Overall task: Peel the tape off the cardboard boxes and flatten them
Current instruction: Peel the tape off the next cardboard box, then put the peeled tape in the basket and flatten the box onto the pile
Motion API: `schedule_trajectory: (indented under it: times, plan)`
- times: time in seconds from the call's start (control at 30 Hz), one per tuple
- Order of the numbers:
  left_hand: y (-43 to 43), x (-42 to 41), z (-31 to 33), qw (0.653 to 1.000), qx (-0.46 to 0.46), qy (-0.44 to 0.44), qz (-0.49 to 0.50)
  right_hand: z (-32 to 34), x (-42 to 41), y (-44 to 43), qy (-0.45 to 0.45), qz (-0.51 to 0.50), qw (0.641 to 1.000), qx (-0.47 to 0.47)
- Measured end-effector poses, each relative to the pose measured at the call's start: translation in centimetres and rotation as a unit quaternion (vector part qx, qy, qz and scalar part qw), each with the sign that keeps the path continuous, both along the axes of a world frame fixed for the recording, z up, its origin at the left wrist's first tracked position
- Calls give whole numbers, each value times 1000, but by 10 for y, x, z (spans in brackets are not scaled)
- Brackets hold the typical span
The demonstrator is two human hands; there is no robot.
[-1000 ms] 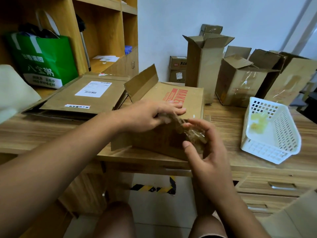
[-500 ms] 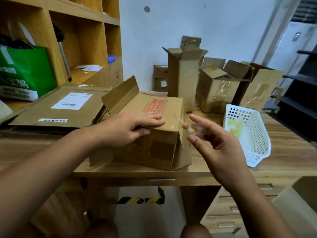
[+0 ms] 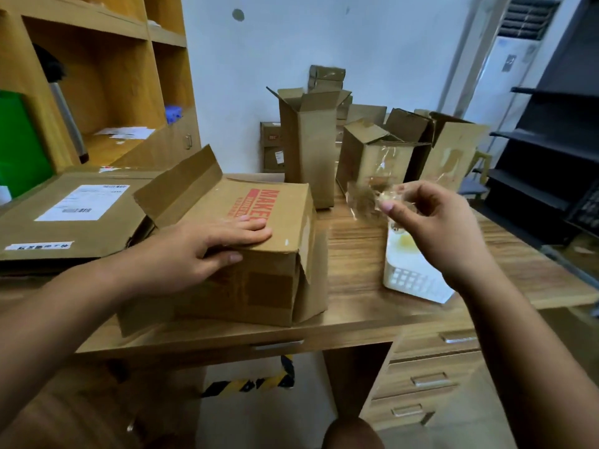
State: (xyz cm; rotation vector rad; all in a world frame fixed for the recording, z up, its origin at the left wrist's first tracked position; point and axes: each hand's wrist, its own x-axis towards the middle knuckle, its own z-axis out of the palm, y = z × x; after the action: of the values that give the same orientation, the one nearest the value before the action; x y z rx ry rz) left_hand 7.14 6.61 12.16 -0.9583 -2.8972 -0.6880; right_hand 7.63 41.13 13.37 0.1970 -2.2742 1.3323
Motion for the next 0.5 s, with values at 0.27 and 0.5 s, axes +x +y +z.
schedule_trajectory:
  times: [0.27, 0.5]
  plan:
    - [-3, -5, -3, 1000, 15, 11, -13, 17, -48, 52, -84, -83, 993, 26]
    - [-8, -12, -12, 999, 25, 32, -20, 3, -87, 73, -192, -117, 964, 142]
